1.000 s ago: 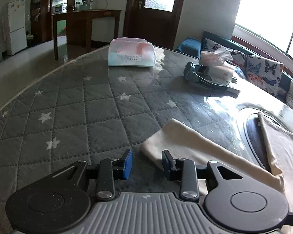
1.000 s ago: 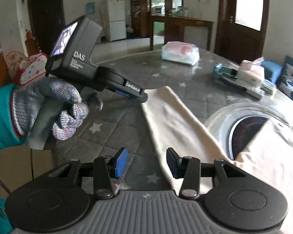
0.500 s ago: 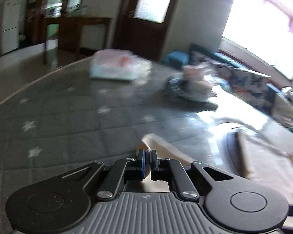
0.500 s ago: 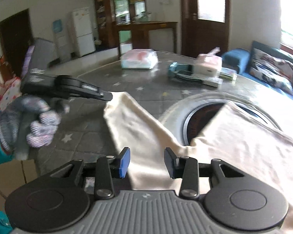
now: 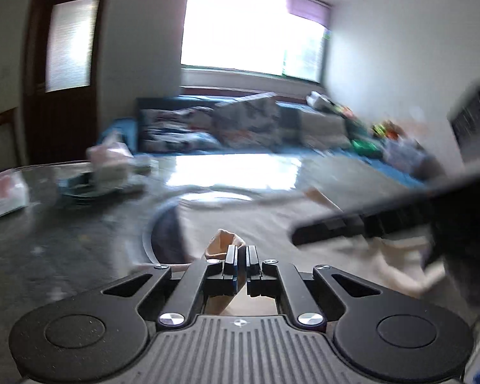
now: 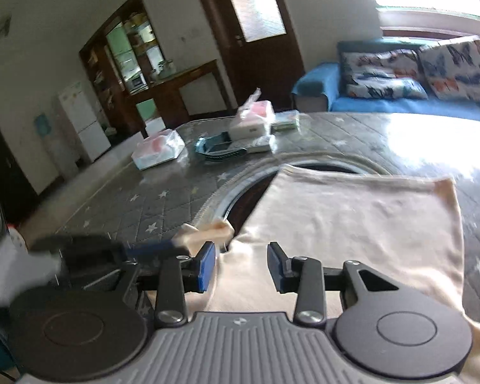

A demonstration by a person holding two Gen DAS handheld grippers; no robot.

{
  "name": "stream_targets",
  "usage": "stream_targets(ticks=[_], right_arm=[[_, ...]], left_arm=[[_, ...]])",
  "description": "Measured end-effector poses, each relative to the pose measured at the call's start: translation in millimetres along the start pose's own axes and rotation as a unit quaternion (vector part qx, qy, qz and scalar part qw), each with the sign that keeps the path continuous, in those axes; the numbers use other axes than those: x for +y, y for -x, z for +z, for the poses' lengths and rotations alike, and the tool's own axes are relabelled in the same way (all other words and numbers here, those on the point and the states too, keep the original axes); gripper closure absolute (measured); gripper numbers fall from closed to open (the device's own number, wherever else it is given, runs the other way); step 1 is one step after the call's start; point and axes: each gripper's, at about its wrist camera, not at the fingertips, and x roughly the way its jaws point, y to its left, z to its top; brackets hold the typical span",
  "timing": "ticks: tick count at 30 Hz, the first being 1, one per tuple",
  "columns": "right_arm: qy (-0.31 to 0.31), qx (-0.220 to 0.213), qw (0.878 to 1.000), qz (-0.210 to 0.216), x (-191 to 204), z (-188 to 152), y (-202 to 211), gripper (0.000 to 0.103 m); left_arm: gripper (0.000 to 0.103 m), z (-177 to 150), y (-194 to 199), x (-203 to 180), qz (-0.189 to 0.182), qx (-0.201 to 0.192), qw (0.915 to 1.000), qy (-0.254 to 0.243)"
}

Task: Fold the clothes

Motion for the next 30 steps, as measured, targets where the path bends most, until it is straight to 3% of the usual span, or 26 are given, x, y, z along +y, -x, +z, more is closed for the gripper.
stream_targets(ticks=[6, 12, 17, 20, 25, 30], right_arm=[[-0.045, 0.028, 0.999, -0.001, -21, -12, -12, 0.066], [-0.064, 0.062, 0.996, -0.010, -27, -24, -29, 0.066], [-0.057, 0.080, 0.995, -0.017, -20, -33, -41, 0.066], [-0.045, 0.086, 0.995, -0.025, -13, -36, -47, 0.066], [-0.015, 0.087, 0.995, -0.044, 2, -40, -54, 0.066], [0.009, 0.091, 0.993, -0.070, 13, -41, -55, 0.087]], left_arm=[[0.095, -19, -13, -38, -0.031, 0.042, 0.9966, -0.063], [0.089, -28, 2, -30, -0.024, 0.048, 0.9953, -0.081], [0.084, -29, 20, 3, 0.021, 0.041, 0.9967, -0.066], [0.066, -33, 31, 26, 0.057, 0.038, 0.9966, -0.047], [0.064, -42, 44, 45, 0.093, 0.042, 0.9943, -0.032], [0.054, -49, 42, 49, 0.107, 0.048, 0.9929, -0.020]])
